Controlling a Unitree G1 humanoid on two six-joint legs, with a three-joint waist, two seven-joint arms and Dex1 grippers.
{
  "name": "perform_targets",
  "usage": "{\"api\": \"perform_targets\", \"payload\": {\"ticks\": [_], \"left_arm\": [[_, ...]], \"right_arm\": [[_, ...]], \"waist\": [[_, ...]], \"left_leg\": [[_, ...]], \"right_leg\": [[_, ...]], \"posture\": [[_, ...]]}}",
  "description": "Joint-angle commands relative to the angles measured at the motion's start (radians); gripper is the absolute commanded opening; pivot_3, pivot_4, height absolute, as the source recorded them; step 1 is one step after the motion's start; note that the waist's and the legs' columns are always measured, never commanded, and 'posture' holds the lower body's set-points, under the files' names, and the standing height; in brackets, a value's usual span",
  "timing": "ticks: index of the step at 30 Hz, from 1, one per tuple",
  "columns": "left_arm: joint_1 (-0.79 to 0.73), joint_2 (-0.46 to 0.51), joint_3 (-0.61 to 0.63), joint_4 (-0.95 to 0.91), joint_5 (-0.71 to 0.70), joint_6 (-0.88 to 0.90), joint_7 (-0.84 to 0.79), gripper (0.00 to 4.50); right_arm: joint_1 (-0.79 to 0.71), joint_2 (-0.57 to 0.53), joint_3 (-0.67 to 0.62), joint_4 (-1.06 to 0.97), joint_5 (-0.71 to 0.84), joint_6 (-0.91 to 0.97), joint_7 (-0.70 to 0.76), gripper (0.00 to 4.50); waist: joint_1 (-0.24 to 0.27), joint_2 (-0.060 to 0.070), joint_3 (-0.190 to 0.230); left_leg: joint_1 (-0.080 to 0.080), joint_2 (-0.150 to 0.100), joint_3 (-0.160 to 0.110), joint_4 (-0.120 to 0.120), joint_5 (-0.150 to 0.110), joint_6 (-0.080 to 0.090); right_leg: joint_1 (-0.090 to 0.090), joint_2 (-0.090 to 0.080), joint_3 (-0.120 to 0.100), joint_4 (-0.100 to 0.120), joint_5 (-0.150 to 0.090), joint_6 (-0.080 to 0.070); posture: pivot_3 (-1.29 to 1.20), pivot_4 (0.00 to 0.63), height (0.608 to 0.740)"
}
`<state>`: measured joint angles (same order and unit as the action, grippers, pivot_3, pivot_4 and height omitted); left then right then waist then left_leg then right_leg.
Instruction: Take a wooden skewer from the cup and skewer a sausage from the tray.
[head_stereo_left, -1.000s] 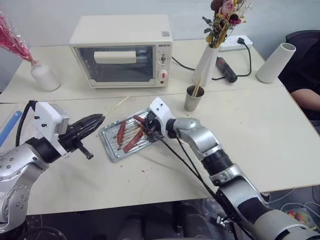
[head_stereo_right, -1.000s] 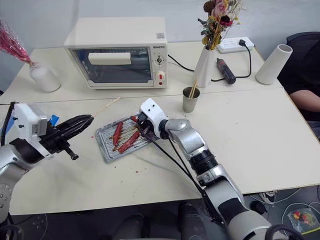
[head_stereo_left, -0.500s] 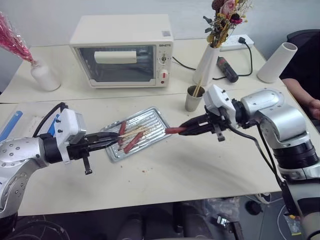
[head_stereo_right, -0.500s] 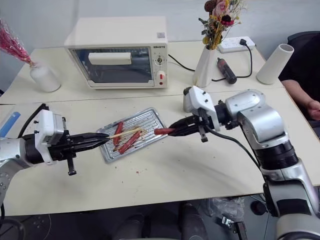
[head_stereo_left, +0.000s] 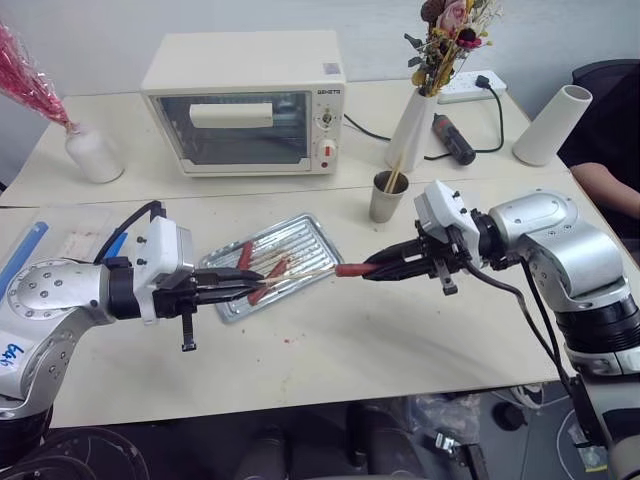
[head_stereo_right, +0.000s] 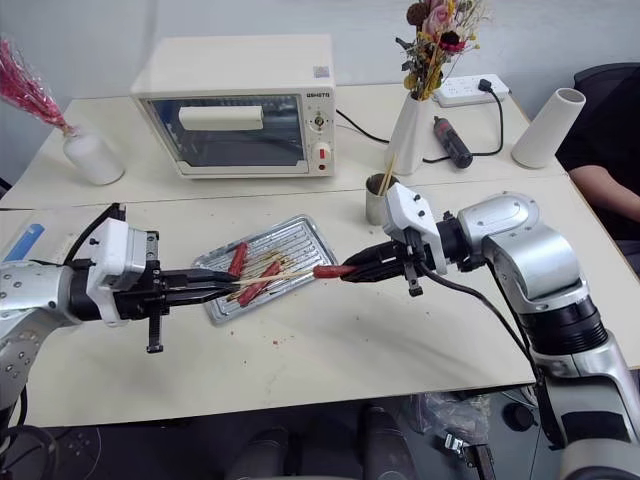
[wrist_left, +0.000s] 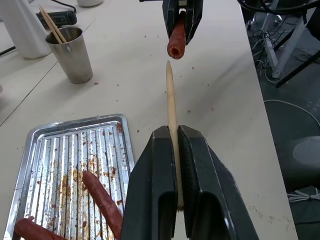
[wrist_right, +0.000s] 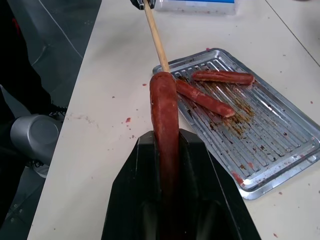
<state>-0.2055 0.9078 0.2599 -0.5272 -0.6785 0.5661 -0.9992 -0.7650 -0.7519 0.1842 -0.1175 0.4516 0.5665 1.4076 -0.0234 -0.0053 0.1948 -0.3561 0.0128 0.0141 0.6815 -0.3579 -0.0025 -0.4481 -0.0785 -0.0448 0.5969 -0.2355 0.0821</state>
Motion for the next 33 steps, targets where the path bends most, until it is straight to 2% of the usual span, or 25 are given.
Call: {"api": "perform_targets", "payload": {"ticks": [1, 20, 33], "left_arm": [[-0.007, 0.013, 0.020, -0.014, -0.022, -0.006, -0.010, 0.00], [-0.030, 0.003, -0.015, -0.017, -0.012, -0.014, -0.021, 0.00], [-0.024, 0.027, 0.009, 0.021, 0.002, -0.036, -0.050, 0.00]], "right_arm": [[0.002, -0.018, -0.028, -0.023, 0.002, -0.021, -0.002, 0.46], [0.001, 0.028, -0.015, -0.012, 0.013, -0.033, -0.010, 0.46], [0.039, -0.009, -0.033, -0.038, 0.021, -0.025, -0.011, 0.46]], "waist": [[0.000, 0.000, 0.000], [0.001, 0.000, 0.000], [0.001, 0.000, 0.000]], "left_leg": [[0.000, 0.000, 0.000, 0.000, 0.000, 0.000], [0.000, -0.001, 0.000, 0.001, 0.000, 0.000], [0.000, -0.001, 0.000, 0.001, 0.001, 0.000]], "right_leg": [[0.000, 0.000, 0.000, 0.000, 0.000, 0.000], [0.000, 0.001, 0.000, 0.004, 0.000, 0.000], [0.000, 0.001, 0.000, 0.005, 0.000, 0.000]], "posture": [[0.00, 0.150, 0.740], [0.00, 0.150, 0.740], [0.00, 0.150, 0.740]]}}
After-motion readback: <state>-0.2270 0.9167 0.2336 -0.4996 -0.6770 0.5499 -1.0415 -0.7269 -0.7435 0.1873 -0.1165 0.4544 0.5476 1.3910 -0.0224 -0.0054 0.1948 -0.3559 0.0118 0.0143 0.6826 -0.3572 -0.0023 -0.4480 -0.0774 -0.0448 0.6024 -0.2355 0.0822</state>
